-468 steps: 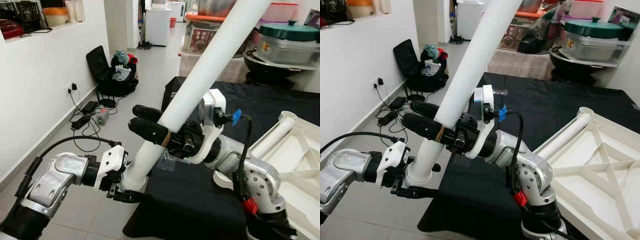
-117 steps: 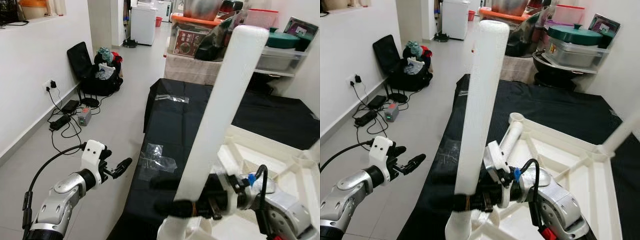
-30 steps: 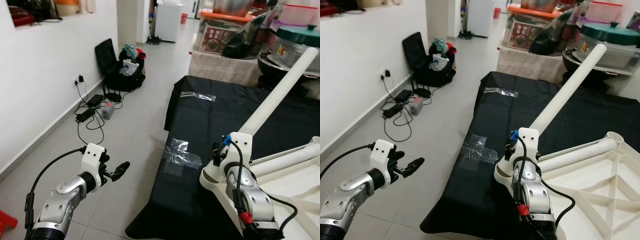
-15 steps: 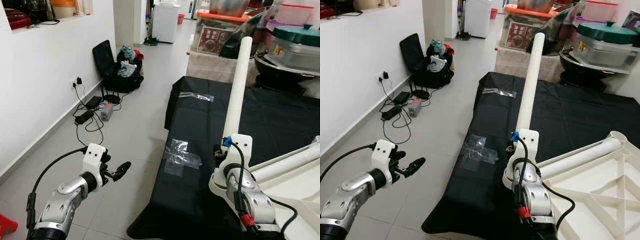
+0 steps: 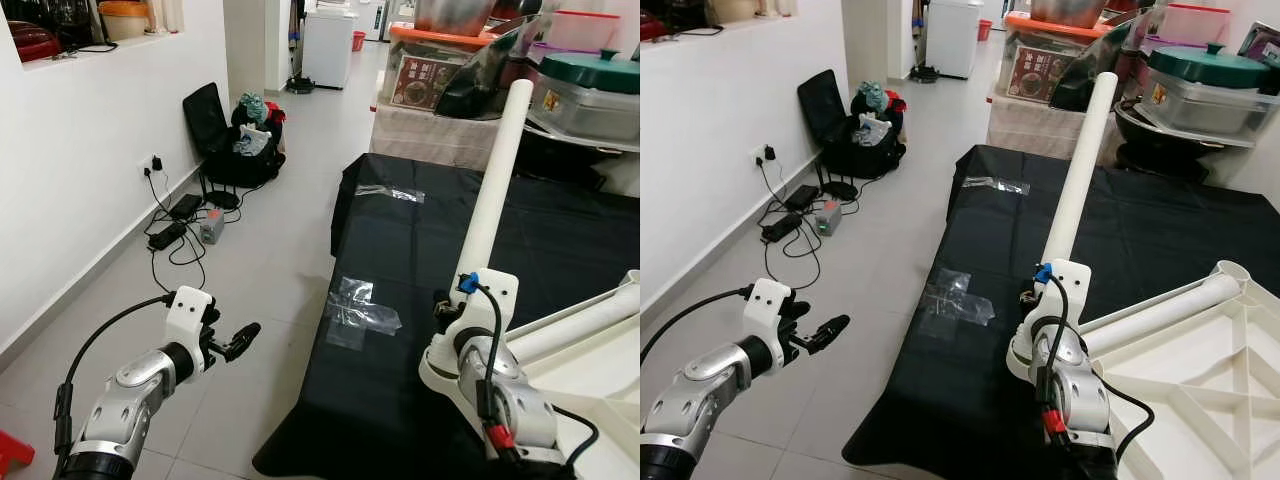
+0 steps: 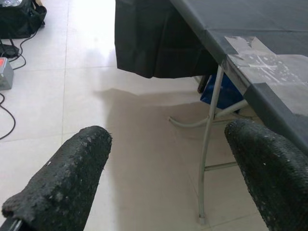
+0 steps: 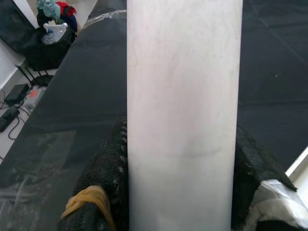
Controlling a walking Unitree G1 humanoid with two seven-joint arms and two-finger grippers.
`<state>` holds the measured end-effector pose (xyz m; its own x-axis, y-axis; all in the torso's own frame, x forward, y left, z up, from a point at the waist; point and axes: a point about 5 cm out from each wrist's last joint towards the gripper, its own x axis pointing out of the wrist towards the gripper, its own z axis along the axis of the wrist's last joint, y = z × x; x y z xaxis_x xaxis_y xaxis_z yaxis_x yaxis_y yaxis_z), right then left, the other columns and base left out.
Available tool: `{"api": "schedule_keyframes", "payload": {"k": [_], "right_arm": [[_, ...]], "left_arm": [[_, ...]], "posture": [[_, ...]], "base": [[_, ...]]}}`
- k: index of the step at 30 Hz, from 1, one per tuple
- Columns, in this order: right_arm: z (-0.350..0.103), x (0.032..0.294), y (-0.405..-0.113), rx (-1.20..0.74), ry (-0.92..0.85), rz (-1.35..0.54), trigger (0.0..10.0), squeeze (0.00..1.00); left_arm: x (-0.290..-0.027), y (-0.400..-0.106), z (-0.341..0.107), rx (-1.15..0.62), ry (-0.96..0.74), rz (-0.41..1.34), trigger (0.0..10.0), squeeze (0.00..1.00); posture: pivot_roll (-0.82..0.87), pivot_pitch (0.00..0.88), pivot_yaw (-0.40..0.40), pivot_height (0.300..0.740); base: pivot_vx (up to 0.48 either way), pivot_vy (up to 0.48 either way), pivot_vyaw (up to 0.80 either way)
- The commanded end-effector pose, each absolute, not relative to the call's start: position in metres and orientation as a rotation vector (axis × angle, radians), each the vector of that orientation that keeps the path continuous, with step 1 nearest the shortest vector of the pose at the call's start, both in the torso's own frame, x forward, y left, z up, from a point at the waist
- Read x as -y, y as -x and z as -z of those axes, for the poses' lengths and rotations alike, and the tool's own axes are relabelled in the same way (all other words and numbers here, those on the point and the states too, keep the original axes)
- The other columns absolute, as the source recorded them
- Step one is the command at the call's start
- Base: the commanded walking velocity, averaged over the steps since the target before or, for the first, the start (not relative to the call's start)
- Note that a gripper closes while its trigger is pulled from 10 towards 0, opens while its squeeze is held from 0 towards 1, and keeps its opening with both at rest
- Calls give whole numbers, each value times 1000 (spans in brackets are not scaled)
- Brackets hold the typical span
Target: Building children table
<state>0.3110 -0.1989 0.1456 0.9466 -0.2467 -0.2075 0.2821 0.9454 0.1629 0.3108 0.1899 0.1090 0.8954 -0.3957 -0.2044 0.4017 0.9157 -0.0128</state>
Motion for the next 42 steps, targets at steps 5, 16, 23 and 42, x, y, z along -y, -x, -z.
{"api": "schedule_keyframes", "payload": {"k": [5, 16, 23, 42], "right_arm": [[-221, 187, -323, 187, -313, 138, 0, 0], [-277, 156, -323, 420, -412, -32, 0, 0], [-244, 107, -320, 267, -489, -207, 0, 0], [-232, 55, -309, 188, -515, -461, 0, 0]], "left_arm": [[-182, -321, -137, -96, 1, 497, 10000, 0], [-158, -322, -179, 45, 52, 763, 10000, 0], [-143, -323, -191, 65, 11, 895, 10000, 0], [-123, -325, -183, -22, -12, 1075, 10000, 0]], "posture": [[77, 0, -65, 740], [75, 0, -60, 740], [82, 0, -54, 740], [77, 0, -37, 740]], "base": [[0, 0, 0], [0, 0, 0], [0, 0, 0], [0, 0, 0]]}}
